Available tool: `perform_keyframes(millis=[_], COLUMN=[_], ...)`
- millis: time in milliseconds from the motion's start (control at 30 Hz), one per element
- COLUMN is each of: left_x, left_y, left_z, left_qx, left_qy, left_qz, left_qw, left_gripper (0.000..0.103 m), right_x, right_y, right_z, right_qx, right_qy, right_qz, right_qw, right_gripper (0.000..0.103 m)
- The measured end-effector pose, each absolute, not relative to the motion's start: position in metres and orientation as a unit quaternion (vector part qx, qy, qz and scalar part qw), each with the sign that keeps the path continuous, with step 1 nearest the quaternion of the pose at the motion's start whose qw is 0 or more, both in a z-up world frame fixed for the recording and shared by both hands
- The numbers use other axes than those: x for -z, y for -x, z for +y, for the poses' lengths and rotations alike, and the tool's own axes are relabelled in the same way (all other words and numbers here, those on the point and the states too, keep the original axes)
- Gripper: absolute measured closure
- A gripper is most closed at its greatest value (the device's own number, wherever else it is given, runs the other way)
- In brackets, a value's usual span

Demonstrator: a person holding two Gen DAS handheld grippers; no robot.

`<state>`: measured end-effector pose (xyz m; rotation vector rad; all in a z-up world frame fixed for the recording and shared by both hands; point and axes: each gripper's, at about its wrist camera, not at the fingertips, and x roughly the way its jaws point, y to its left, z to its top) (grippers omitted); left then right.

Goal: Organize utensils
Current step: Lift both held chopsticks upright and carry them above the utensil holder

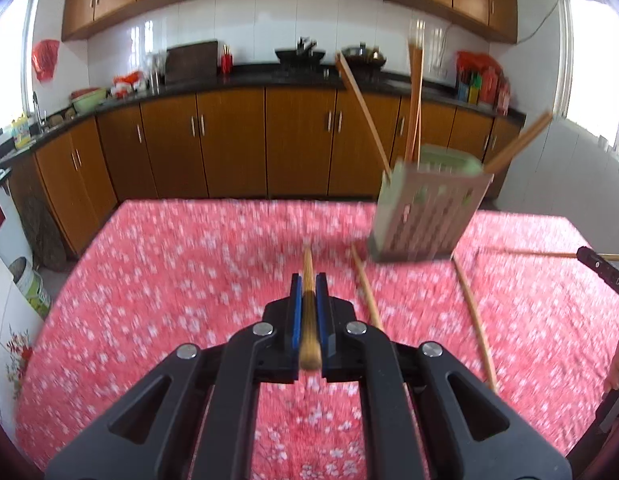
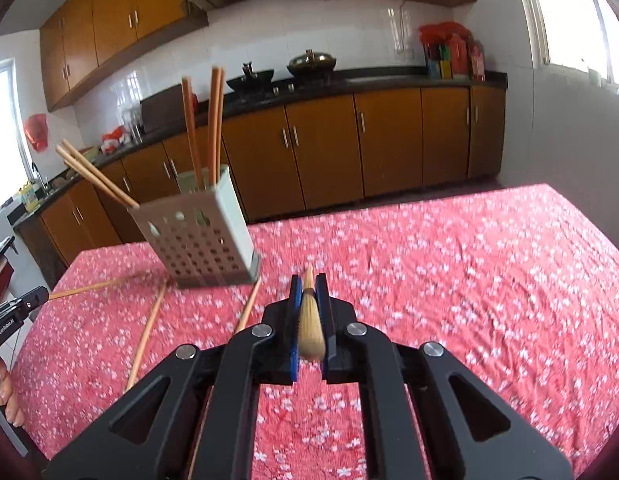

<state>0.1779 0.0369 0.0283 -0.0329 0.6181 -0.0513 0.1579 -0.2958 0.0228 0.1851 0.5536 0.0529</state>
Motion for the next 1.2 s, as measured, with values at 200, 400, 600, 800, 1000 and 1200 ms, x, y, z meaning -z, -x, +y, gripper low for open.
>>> perform_keyframes(millis=[200, 400, 600, 800, 1000, 1200], left_x=[-0.063, -0.082, -0.094, -0.124, -0.168, -0.2], left_y=[-0.185, -0.189, -0.183, -0.173, -0.17, -0.19], left_z=[0.044, 0.046, 0.041, 0.027, 0.006, -0.014], left_qx=[0.028, 0.027, 0.038, 0.079, 0.115, 0.107], left_qy=[0.034, 0.034, 0.035, 0.05, 0.071, 0.077], left_qz=[0.272, 0.251, 0.237, 0.212, 0.162, 0.12], left_qw=[0.961, 0.967, 0.97, 0.973, 0.978, 0.984], left_gripper=[0.095, 0.095, 0.095, 0.095, 0.095, 0.095], right_x=[-0.049, -0.063, -0.082, -0.114, -0.152, -0.173], right_y=[-0.162, -0.161, -0.162, -0.155, -0.152, -0.17], right_z=[-0.3, -0.297, -0.291, -0.283, -0.272, -0.256], right_qx=[-0.036, -0.041, -0.052, -0.092, -0.126, -0.118], right_qy=[-0.112, -0.119, -0.12, -0.134, -0.141, -0.121], right_qz=[0.241, 0.223, 0.199, 0.161, 0.117, 0.082], right_qw=[0.963, 0.967, 0.971, 0.973, 0.975, 0.982], right_gripper=[0.095, 0.095, 0.095, 0.095, 0.095, 0.095])
